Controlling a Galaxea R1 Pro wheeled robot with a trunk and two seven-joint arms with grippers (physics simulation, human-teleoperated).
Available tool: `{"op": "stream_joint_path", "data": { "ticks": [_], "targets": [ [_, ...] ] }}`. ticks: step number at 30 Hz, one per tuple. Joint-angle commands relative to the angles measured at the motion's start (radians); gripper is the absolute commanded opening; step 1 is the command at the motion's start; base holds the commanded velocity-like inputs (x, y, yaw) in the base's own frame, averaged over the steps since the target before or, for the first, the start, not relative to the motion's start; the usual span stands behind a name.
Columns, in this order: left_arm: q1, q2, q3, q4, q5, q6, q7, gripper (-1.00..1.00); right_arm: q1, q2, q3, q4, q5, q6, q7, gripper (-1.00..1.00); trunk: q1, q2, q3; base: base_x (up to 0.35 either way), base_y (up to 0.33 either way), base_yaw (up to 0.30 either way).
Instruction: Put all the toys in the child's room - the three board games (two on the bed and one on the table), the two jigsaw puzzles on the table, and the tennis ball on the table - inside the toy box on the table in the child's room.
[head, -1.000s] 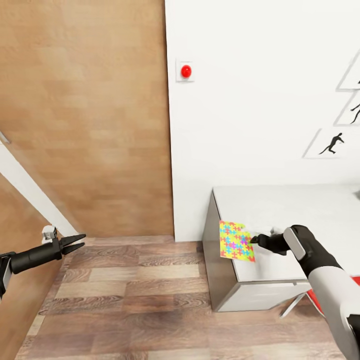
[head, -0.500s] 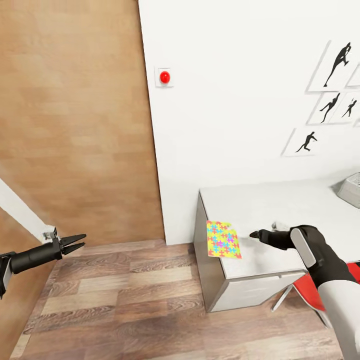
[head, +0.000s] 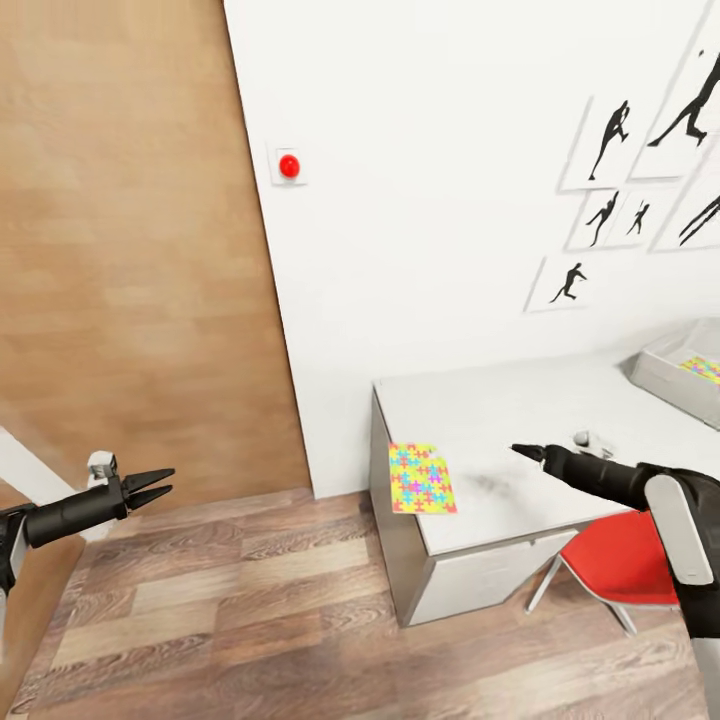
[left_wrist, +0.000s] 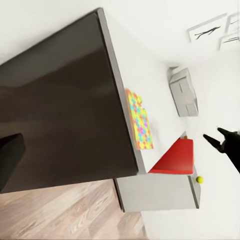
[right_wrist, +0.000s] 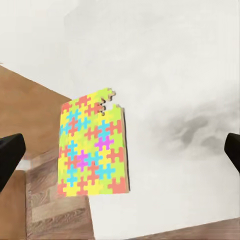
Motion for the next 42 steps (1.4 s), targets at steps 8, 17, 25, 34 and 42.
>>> {"op": "stream_joint_path", "data": {
  "ticks": [8,17,25,34,42],
  "targets": [
    [-0.001,-0.007,0.005,-0.001,-0.010,0.009,-0.008,1.00,0.184,0.011,-0.074,-0.150,-0.128,0.003,0.232,1.00,0.001,-0.002,0.009,0.000,0.000,-0.166],
    [-0.001,-0.010,0.005,-0.001,-0.012,0.009,-0.008,1.00,0.335,0.081,-0.054,-0.183,-0.170,-0.171,0.484,1.00,0.001,-0.002,0.022,0.000,0.000,-0.130],
    [-0.001,-0.009,0.005,-0.001,-0.012,0.009,-0.008,1.00,0.404,0.169,0.060,-0.187,-0.164,-0.334,0.625,1.00,0.001,-0.002,0.033,0.008,0.020,-0.109],
    [-0.001,-0.010,0.005,-0.001,-0.012,0.008,-0.008,1.00,0.429,0.179,0.177,-0.186,-0.152,-0.480,0.656,1.00,0.001,-0.002,0.038,0.054,0.100,-0.033],
    [0.022,-0.037,-0.001,0.016,-0.020,0.019,-0.008,1.00,0.436,0.197,0.187,-0.178,-0.141,-0.505,0.654,1.00,0.001,-0.002,0.038,0.006,0.011,-0.003]
  ]
}}
